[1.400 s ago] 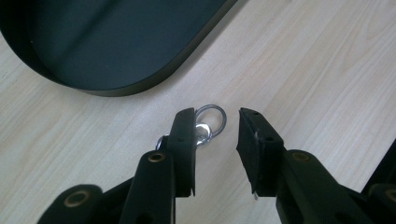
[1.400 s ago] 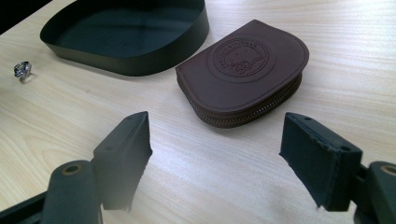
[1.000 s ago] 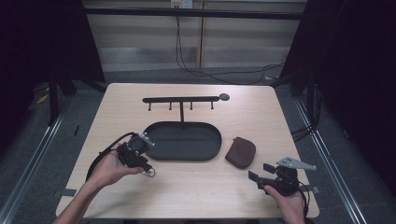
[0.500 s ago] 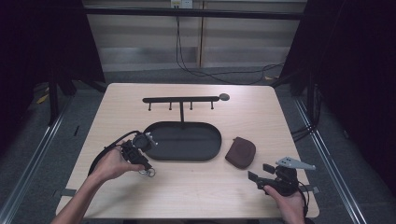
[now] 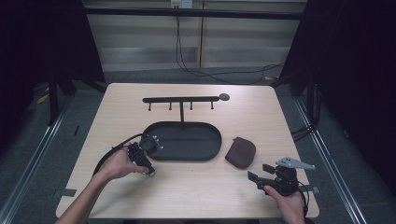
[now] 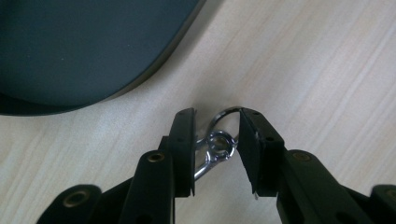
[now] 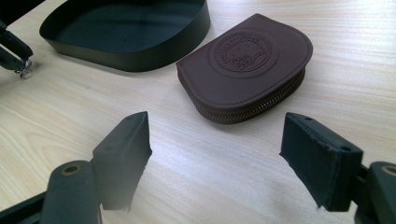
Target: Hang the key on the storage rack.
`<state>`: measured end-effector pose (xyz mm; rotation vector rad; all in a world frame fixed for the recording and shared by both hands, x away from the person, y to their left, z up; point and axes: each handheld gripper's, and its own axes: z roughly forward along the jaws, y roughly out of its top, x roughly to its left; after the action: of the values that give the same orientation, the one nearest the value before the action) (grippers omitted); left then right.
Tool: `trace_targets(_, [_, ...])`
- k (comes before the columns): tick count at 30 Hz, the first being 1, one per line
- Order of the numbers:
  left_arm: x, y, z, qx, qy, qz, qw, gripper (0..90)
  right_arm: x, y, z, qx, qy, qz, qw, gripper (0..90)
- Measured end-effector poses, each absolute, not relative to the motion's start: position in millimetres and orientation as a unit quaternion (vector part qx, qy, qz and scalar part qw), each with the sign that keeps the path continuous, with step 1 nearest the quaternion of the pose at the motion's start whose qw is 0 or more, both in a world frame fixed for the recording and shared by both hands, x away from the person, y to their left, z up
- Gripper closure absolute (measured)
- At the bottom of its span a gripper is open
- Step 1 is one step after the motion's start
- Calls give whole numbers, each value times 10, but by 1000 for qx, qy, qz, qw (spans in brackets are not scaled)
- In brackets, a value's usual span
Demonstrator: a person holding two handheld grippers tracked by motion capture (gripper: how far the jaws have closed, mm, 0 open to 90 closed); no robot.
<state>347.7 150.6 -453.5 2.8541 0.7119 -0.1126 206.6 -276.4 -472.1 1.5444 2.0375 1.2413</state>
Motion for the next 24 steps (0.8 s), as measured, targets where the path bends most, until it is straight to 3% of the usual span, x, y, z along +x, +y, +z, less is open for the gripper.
trace_targets(6, [3459, 1481, -4589, 966, 237, -41, 94, 681, 2067, -2765, -4723, 537, 709, 432, 148, 237])
trace_targets(15, [3444, 1484, -4592, 966, 238, -29, 94, 847, 2070, -2768, -4726, 539, 709, 430, 148, 237])
trace_targets(24, [3446, 1550, -4515, 963, 245, -39, 102, 886, 2075, -2767, -4729, 542, 708, 429, 148, 237])
